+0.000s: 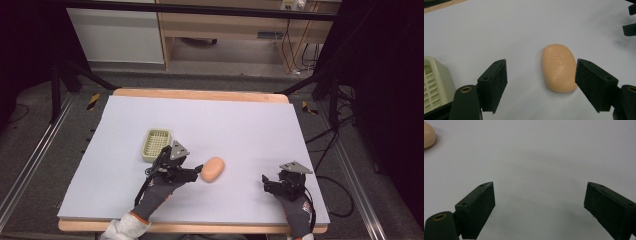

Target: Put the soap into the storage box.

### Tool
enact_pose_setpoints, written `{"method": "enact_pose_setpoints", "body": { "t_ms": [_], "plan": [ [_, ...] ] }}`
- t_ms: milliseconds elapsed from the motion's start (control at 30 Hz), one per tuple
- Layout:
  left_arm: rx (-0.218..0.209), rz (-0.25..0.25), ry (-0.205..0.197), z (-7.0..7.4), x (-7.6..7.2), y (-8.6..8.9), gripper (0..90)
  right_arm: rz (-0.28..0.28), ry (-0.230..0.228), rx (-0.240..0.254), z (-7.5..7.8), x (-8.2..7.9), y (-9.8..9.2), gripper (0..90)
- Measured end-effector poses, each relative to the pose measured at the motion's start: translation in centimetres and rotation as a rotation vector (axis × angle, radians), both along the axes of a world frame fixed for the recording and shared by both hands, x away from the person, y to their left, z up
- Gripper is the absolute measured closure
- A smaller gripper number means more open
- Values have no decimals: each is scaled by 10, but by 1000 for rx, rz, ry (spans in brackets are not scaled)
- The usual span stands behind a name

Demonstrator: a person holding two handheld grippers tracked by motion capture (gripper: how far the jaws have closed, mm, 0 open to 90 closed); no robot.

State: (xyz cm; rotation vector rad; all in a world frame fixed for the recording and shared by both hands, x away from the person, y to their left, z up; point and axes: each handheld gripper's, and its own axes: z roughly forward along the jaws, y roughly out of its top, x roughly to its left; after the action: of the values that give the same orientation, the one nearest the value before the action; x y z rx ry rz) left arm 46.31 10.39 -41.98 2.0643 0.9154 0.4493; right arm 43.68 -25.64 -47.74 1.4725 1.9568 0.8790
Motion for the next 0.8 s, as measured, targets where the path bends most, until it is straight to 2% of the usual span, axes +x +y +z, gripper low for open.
{"method": "enact_pose_setpoints", "body": {
  "t_ms": [800],
  "plan": [
    [39, -34, 30, -13, 16, -33, 245, 4, 1, 1, 0, 0, 0, 101]
  ]
}}
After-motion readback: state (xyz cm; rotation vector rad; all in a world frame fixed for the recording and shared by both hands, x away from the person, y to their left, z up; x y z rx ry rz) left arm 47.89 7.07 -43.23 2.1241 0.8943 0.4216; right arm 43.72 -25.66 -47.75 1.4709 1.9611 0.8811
